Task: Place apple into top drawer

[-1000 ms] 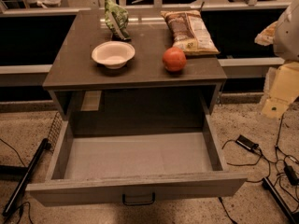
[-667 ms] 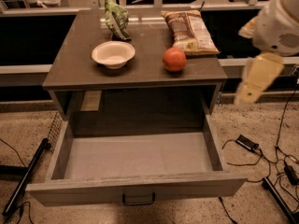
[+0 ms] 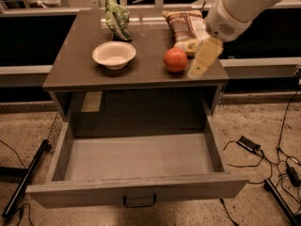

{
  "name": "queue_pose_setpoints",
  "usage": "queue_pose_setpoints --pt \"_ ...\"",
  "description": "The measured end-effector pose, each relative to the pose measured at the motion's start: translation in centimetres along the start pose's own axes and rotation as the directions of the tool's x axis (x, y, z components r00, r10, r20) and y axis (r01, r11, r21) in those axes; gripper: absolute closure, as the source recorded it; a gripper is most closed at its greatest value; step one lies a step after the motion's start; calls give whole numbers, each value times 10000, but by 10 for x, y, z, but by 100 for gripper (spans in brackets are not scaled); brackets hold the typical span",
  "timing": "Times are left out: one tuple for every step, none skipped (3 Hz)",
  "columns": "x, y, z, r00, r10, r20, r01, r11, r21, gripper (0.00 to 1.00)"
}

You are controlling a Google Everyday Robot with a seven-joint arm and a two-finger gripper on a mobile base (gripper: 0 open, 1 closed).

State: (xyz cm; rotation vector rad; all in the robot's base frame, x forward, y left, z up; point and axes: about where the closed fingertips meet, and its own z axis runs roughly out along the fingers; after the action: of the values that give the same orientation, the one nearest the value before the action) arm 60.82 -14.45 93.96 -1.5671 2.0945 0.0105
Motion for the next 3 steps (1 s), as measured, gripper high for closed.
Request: queue_pose_setpoints --pt "-20 -24 45 9961 830 294 -830 9965 -4 0" --pt "-27 -38 80 9803 1930 423 -1929 9812 -59 0" --pt "-29 -45 107 9487 3121 505 -3117 9501 -154 0"
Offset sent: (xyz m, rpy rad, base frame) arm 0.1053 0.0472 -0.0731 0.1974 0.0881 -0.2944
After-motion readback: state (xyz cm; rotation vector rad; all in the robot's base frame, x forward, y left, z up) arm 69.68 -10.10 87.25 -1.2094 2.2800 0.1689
